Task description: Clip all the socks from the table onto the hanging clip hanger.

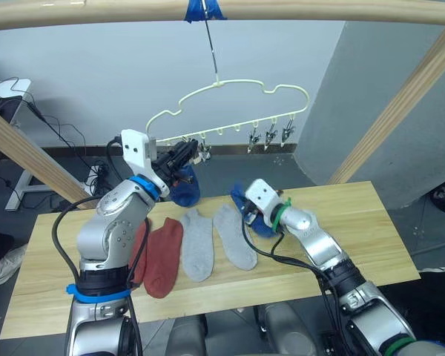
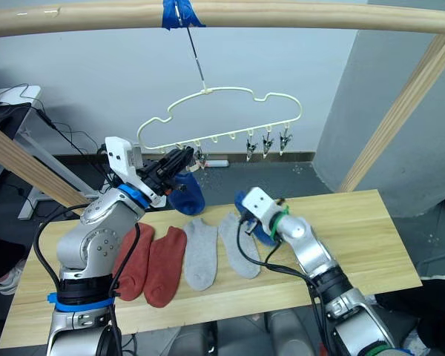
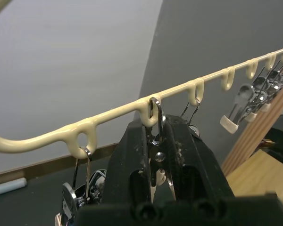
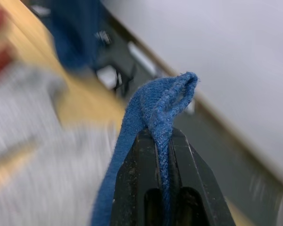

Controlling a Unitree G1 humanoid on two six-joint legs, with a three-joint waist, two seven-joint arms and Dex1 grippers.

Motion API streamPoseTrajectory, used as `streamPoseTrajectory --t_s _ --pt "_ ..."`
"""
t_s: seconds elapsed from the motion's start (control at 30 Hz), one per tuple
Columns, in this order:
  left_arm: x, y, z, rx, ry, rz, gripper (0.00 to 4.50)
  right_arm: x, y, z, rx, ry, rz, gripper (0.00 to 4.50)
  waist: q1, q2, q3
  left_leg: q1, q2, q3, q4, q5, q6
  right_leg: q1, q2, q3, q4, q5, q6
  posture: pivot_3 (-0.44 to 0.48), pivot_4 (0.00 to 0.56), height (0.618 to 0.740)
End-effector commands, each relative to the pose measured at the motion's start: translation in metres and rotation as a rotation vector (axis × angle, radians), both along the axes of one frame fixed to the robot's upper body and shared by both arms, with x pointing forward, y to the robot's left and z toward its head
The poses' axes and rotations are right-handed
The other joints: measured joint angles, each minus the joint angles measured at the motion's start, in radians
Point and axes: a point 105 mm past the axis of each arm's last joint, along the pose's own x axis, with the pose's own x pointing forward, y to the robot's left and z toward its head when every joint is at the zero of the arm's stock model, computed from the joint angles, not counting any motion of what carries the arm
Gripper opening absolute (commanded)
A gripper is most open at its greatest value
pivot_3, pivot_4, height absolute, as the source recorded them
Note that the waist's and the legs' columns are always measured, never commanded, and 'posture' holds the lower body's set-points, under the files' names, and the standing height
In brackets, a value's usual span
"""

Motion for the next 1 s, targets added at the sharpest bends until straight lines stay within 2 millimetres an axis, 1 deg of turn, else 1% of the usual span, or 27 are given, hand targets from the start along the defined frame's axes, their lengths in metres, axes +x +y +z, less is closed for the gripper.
streamPoseTrajectory --t_s 0.03,0.13,0.23,0.53,1.0 --pt "-0.011 -0.006 0.029 -0.014 -0.095 -0.057 0.21 -0.009 0.028 0.037 -0.003 -0.152 0.109 0.0 0.0 0.0 0.0 0.0 0.0 0.0 0.0 0.0 0.0 0.0 0.0 0.0 0.0 0.0 0.0 -0.181 0.232 0.74" --pt "-0.012 -0.006 0.029 -0.022 -0.081 -0.065 0.21 -0.009 0.038 0.049 -0.01 -0.208 0.137 0.0 0.002 0.0 0.0 0.0 0.0 0.0 0.0 0.0 0.0 0.0 -0.001 0.0 0.0 0.001 -0.001 -0.178 0.23 0.74" --pt "-0.013 -0.005 0.029 -0.025 -0.069 -0.069 0.21 -0.009 0.041 0.053 -0.01 -0.227 0.148 0.0 0.005 0.0 0.0 -0.001 -0.001 0.0 0.0 0.0 0.0 0.0 -0.001 -0.001 0.0 0.002 -0.004 -0.177 0.226 0.74" --pt "-0.013 -0.003 0.028 -0.02 -0.053 -0.072 0.21 -0.009 0.044 0.06 0.003 -0.272 0.153 0.0 0.001 0.0 0.0 -0.001 -0.001 0.0 0.0 0.0 0.0 0.0 -0.002 -0.001 0.0 0.003 -0.005 -0.178 0.223 0.74" --pt "-0.012 -0.005 0.024 -0.019 -0.046 -0.074 0.21 -0.014 0.053 0.075 0.044 -0.316 0.172 0.0 0.002 0.0 0.0 -0.001 -0.001 0.0 0.0 0.0 0.0 0.0 -0.002 -0.001 0.001 0.003 -0.005 -0.183 0.22 0.74"
